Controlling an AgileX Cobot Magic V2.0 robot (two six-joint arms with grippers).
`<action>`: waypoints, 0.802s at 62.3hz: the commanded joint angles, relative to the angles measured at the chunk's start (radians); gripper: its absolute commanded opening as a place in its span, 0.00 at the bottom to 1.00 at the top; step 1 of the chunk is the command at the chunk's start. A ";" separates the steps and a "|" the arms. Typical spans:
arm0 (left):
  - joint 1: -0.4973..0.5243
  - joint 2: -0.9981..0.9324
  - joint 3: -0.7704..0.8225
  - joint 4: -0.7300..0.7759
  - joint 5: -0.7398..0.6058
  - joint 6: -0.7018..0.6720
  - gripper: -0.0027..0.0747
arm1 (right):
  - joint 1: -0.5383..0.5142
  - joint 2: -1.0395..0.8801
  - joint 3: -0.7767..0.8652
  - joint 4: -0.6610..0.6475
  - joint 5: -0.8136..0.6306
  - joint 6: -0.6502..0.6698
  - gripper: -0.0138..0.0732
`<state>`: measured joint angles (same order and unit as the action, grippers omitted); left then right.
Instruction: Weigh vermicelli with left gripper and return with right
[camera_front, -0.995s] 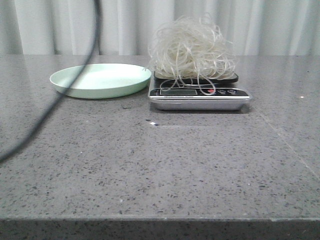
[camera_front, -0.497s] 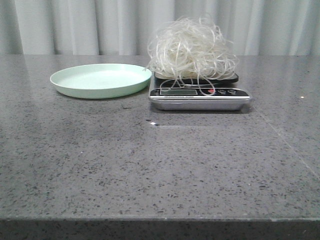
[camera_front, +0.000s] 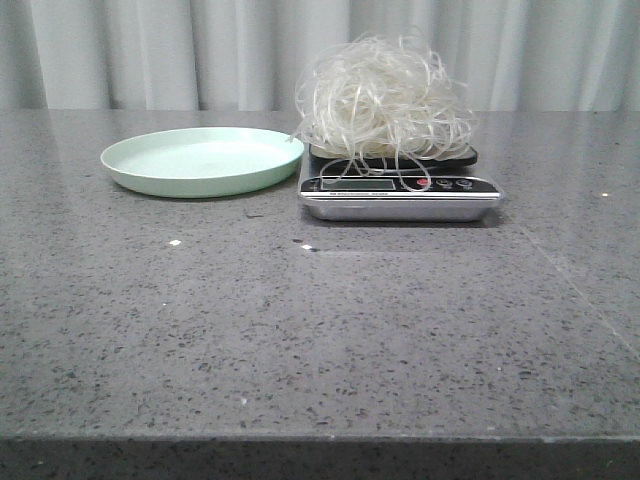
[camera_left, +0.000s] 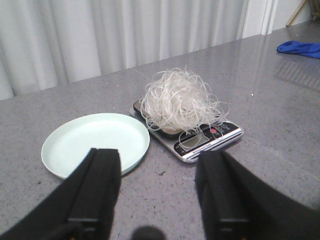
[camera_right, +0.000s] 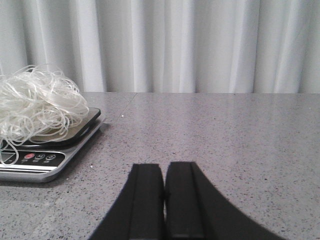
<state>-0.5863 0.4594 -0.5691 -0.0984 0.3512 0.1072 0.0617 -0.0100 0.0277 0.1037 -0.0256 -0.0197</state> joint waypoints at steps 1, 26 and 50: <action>0.002 -0.090 0.055 -0.003 -0.089 -0.001 0.34 | -0.008 -0.016 -0.008 -0.009 -0.082 -0.003 0.36; 0.002 -0.214 0.163 -0.003 -0.109 -0.001 0.20 | -0.008 -0.016 -0.008 -0.009 -0.082 -0.003 0.36; 0.002 -0.214 0.163 -0.003 -0.122 -0.001 0.20 | -0.008 -0.010 -0.061 -0.005 -0.136 -0.003 0.36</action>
<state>-0.5863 0.2373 -0.3804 -0.0984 0.3164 0.1072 0.0617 -0.0100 0.0277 0.1037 -0.0964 -0.0197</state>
